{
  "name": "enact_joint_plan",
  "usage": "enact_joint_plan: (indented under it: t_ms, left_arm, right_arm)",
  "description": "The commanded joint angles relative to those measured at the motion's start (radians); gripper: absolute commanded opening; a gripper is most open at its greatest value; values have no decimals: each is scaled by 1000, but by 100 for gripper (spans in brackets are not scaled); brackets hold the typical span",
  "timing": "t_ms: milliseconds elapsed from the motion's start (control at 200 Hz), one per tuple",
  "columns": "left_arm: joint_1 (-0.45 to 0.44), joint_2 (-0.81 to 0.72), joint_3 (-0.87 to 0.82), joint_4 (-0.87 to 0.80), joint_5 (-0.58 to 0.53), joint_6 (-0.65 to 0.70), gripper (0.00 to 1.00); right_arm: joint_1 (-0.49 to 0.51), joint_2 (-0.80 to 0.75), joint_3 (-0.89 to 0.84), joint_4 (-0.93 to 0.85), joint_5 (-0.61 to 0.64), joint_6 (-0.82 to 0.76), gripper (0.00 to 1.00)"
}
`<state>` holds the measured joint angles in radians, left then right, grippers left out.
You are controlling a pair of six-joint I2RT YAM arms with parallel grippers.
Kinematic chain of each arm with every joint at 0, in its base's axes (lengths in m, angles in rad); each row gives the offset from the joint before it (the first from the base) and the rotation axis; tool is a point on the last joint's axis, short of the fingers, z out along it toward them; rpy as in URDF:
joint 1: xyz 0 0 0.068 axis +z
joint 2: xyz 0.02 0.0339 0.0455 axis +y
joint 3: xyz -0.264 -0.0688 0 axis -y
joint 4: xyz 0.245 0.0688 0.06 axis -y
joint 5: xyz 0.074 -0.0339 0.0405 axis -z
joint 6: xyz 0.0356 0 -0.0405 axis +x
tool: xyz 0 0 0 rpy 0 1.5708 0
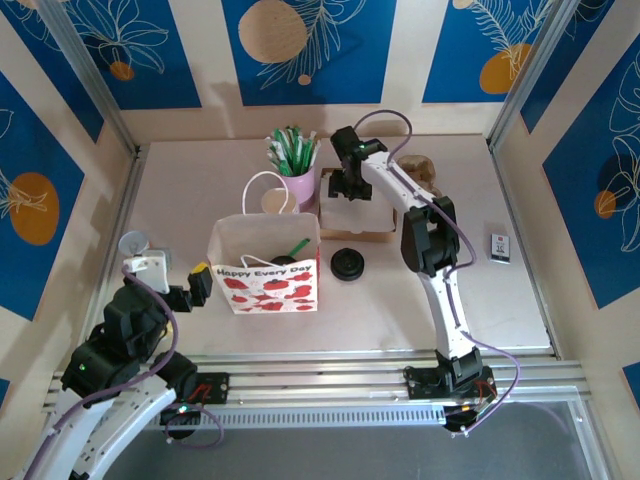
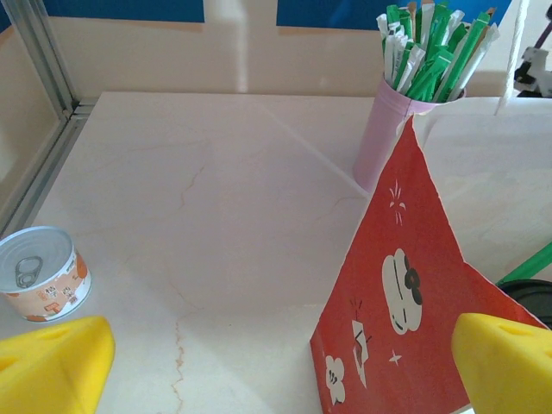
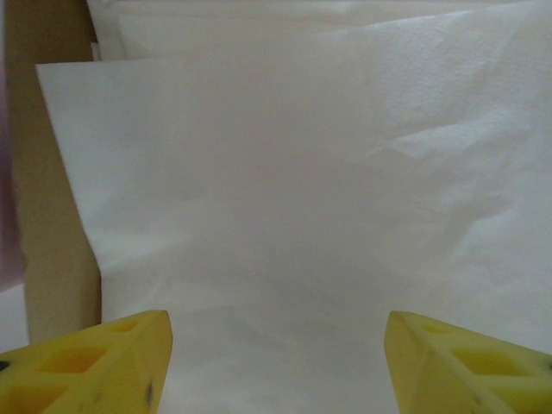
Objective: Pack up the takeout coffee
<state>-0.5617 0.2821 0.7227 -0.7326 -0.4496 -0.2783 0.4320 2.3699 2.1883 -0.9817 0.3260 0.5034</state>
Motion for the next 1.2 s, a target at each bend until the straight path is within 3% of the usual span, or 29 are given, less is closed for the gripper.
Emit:
enact_joint_plan:
  t_ms: [0,805,890,980,1030,1195]
  left_arm:
    - [-12,-12,-11,34,2,18,100]
    - [-11,-9,-12,35,5,19,100]
    - [-12,-12,-12,34,5,20,100]
    - [-12,-12,-12,35,6,19,100]
    - [-11,-12,-12,36,5,19,100]
    - [-12,-12,-12,37,8,21,100]
  right_arm:
    - [3,56,56,-67,17,-7,64]
    - [-27,95,20,-47,-53,-18,32]
    - [-30,86,23,-68,-29,-6,38]
    - [-25,42,-19,-46,-19,8,58]
    - [-23,23,-37,-38,-13,13,63]
    - [-19,34,-45,-36,-15,11,62]
